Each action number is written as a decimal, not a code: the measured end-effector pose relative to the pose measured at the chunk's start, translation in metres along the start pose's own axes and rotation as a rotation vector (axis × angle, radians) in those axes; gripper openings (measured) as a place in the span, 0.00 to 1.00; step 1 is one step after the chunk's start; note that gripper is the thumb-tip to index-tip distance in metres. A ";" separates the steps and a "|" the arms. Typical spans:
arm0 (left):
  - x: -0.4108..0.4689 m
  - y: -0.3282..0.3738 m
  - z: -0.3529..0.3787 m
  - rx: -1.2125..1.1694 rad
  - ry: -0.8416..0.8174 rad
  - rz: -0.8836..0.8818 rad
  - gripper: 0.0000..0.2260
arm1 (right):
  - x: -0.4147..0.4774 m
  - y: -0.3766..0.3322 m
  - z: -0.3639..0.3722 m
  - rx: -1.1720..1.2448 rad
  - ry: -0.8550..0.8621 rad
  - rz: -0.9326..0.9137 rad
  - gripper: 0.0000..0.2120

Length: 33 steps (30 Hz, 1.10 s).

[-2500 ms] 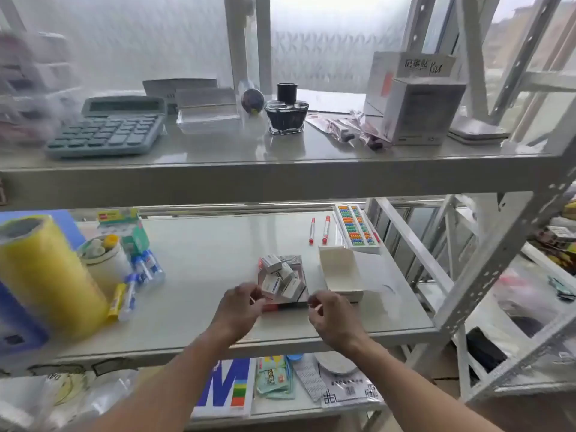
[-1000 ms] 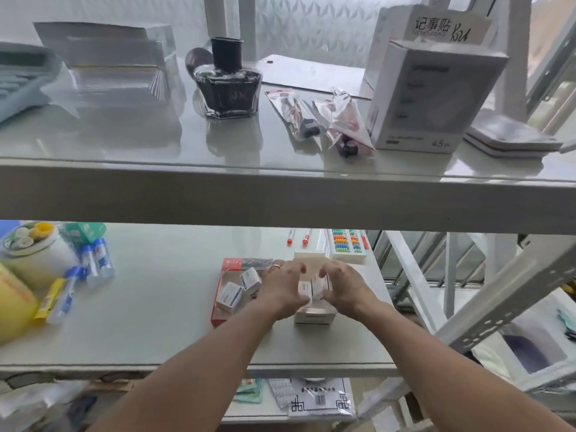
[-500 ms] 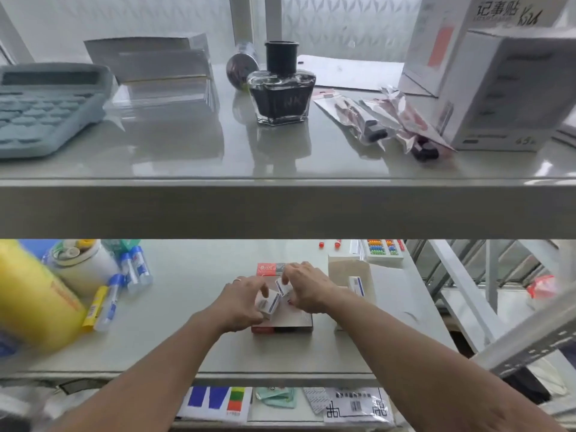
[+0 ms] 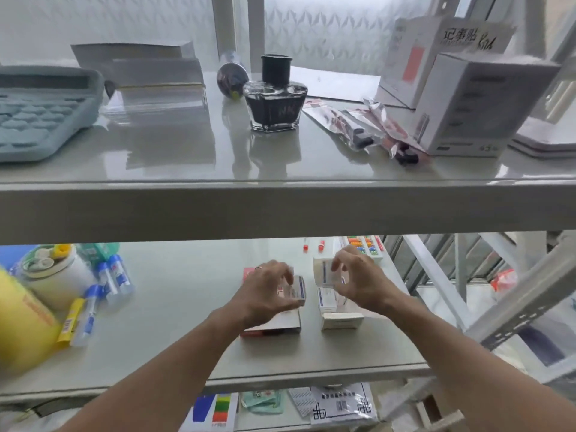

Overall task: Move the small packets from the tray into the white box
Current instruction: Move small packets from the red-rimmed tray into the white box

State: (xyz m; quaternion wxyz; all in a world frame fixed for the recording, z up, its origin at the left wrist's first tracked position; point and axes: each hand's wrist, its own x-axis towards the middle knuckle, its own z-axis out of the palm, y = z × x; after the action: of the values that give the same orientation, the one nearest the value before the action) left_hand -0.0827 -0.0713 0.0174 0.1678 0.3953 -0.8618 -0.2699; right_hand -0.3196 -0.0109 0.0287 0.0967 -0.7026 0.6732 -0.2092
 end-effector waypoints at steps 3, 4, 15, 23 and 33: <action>0.020 0.037 0.022 0.058 -0.029 0.013 0.17 | -0.020 0.020 -0.018 -0.056 -0.090 0.070 0.14; 0.027 0.045 0.030 0.091 -0.032 0.000 0.17 | -0.024 0.023 -0.019 -0.073 -0.110 0.074 0.13; 0.040 0.051 0.068 0.151 -0.121 -0.131 0.17 | -0.032 0.023 -0.004 -0.077 -0.167 0.016 0.15; 0.016 -0.010 0.015 -0.068 0.075 -0.213 0.04 | -0.024 0.024 -0.009 0.041 -0.106 0.060 0.08; -0.007 -0.063 -0.006 0.309 -0.082 -0.216 0.20 | 0.016 -0.061 0.058 -0.033 -0.179 -0.032 0.13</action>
State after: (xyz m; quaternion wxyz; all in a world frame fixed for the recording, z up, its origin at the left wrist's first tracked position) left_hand -0.0379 -0.1019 -0.0162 0.0398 0.4953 -0.8516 -0.1667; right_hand -0.2395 -0.0302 0.0055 0.1413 -0.7307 0.6539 -0.1362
